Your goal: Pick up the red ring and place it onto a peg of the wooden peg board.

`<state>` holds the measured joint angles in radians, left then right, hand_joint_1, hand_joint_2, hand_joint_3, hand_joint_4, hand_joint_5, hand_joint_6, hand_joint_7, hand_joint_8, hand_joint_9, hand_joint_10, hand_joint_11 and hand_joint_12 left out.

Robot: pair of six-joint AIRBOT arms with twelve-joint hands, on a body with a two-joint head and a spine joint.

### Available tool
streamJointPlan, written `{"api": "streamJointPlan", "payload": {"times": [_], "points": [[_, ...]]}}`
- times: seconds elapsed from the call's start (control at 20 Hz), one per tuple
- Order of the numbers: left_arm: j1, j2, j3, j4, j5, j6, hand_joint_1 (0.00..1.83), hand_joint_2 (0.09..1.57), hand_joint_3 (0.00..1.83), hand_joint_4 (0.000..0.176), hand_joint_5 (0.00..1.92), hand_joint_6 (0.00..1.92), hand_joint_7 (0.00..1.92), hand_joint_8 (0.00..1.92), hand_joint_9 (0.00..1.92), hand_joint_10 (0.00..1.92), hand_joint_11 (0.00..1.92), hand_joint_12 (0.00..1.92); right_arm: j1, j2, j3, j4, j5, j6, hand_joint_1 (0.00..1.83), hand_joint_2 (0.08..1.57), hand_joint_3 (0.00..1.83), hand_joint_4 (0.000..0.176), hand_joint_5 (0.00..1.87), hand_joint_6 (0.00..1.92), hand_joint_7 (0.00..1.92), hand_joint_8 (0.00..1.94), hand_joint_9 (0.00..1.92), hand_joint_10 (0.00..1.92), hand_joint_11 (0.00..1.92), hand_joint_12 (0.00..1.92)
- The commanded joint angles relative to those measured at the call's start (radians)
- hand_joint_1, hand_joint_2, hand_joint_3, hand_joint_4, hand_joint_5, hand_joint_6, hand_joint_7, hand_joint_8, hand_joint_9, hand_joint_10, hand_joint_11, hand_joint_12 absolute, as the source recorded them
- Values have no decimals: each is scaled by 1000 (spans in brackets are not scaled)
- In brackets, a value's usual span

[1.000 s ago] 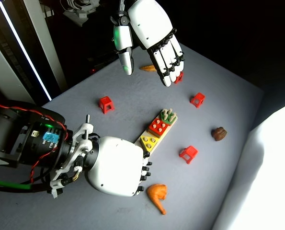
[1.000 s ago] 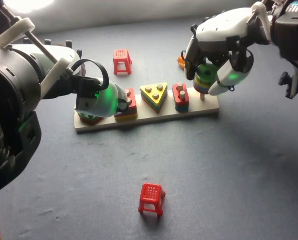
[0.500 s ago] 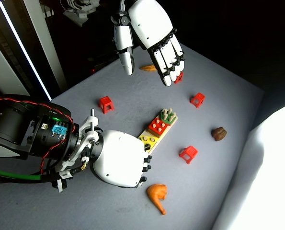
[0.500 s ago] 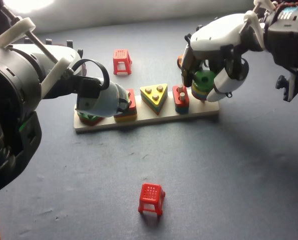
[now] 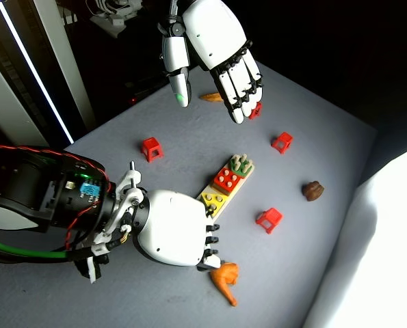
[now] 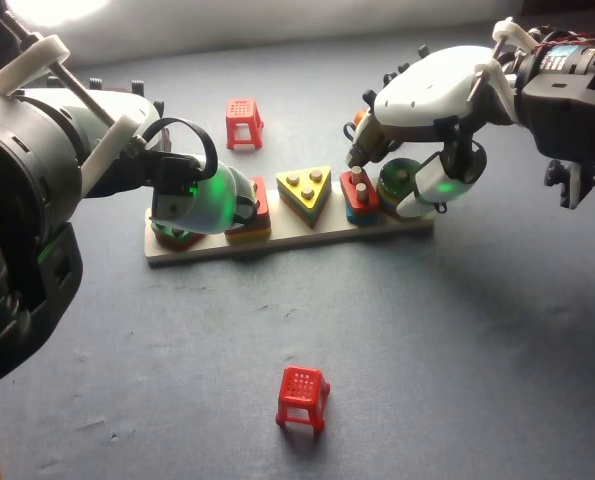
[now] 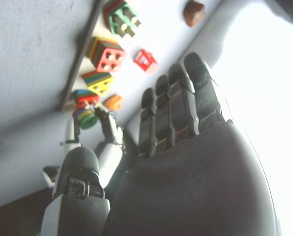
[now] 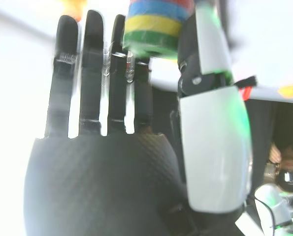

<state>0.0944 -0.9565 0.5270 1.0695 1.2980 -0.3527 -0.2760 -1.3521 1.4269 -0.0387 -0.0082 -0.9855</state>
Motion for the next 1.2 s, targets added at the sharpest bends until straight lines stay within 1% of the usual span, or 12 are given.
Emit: {"api": "streamJointPlan", "payload": {"times": [0.0, 0.3, 0.6, 0.7, 0.75, 0.8, 0.9, 0.95, 1.0, 1.05, 1.1, 1.15], "points": [[-5, 2, -1, 96, 6, 1, 0, 1298, 1, 0, 160, 1, 192, 5, 176, 3, 0, 466, 10, 4, 3, -1, 102, -1, 996, 1060, 0, 0, 511, 5, 593, 1, 607, 0, 152, 1086], [-6, 2, 0, 96, 6, 1, 0, 1302, 2, 0, 166, 7, 188, 7, 177, 9, 0, 470, 33, 59, -29, -1, 95, -1, 934, 1065, 2, 0, 465, 0, 529, 0, 554, 0, 74, 1146], [-8, 2, 3, 97, 7, 1, 0, 1304, 1, 0, 126, 2, 139, 3, 127, 2, 0, 341, 50, 287, -205, -2, 107, -30, 901, 1071, 1, 0, 454, 0, 502, 0, 531, 0, 29, 1190], [-9, 2, 3, 97, 7, 1, 0, 1300, 0, 0, 131, 3, 150, 6, 141, 6, 0, 380, 58, 362, -262, -2, 96, -29, 891, 1019, 0, 0, 581, 43, 651, 56, 687, 72, 248, 1219], [-9, 2, 3, 97, 7, 1, 0, 1299, 0, 0, 140, 4, 158, 6, 150, 7, 0, 407, 58, 391, -284, -2, 94, -29, 731, 1002, 10, 0, 527, 1442, 571, 1521, 569, 1551, 527, 1781], [-9, 2, 2, 96, 7, 1, 0, 1303, 1, 0, 156, 5, 175, 7, 167, 8, 0, 455, 69, 447, -325, -2, 85, -29, 624, 1012, 5, 0, 595, 1917, 744, 1938, 804, 1918, 926, 1920], [-9, 2, 3, 96, 9, -4, 0, 1303, 0, 0, 159, 5, 185, 9, 172, 8, 0, 469, 74, 516, -379, -2, 83, -28, 566, 1037, 6, 0, 760, 1921, 955, 1941, 1008, 1921, 1133, 1921], [-10, 1, 3, 96, 9, -5, 0, 1305, 1, 0, 171, 6, 195, 9, 180, 8, 0, 488, 76, 565, -416, -3, 84, -29, 447, 1245, 54, 0, 1161, 1921, 1284, 1941, 1359, 1921, 1519, 1921], [-9, 1, 3, 96, 9, -7, 0, 1305, 0, 0, 168, 3, 193, 6, 181, 7, 0, 494, 76, 596, -437, -3, 91, -29, 433, 1380, 25, 14, 1367, 1921, 1493, 1941, 1578, 1921, 1753, 1921], [-9, 1, 3, 96, 9, -9, 0, 1305, 0, 0, 168, 3, 193, 6, 181, 7, 0, 494, 71, 626, -454, -3, 109, -29, 433, 1380, 25, 14, 1367, 1921, 1493, 1941, 1578, 1921, 1753, 1921], [-9, 1, 3, 96, 9, -9, 0, 1306, 1, 0, 155, 2, 181, 2, 169, 1, 0, 452, 64, 645, -466, -2, 117, -27, 486, 1421, 22, 43, 1392, 1921, 1531, 1941, 1615, 1921, 1801, 1921], [-9, 1, 3, 96, 9, -9, 0, 1306, 0, 0, 139, 0, 174, 0, 165, 0, 0, 427, 62, 665, -480, -2, 117, -27, 530, 1500, 16, 131, 1378, 1921, 1557, 1941, 1634, 1921, 1829, 1921]]}}
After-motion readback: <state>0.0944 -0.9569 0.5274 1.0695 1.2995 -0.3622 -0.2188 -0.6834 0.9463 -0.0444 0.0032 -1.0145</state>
